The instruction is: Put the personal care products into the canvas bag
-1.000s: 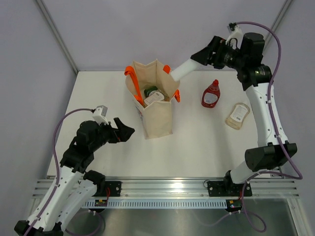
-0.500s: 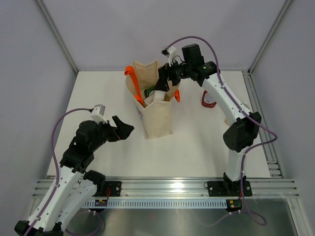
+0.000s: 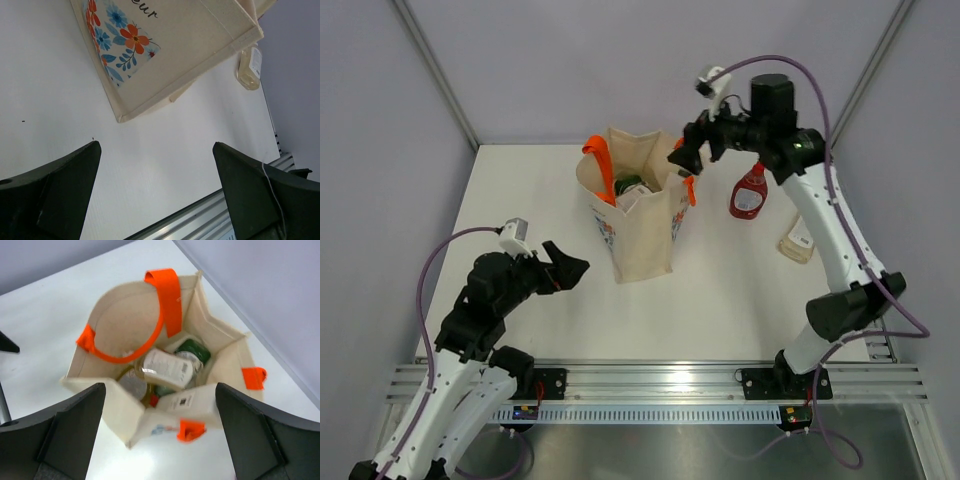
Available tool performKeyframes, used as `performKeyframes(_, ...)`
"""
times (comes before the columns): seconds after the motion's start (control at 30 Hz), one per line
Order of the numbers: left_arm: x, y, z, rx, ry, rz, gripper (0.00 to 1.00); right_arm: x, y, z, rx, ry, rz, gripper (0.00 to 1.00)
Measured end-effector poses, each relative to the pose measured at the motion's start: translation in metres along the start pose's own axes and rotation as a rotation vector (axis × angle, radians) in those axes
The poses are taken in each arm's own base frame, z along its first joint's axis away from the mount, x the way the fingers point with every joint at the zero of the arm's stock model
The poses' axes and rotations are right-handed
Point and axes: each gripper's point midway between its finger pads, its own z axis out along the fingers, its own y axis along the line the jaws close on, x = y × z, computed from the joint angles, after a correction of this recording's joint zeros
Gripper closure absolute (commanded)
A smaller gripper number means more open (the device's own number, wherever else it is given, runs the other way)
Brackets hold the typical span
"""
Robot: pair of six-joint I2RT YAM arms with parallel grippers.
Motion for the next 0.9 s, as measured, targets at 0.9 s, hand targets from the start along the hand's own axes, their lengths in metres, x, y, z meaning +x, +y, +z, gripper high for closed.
performKeyframes(0.9, 0.006, -0.001, -0.034, 0.049, -0.089, -0.007, 0.01, 0.226, -0.111, -0.143, 0.227, 0.252, 0.187, 0.00)
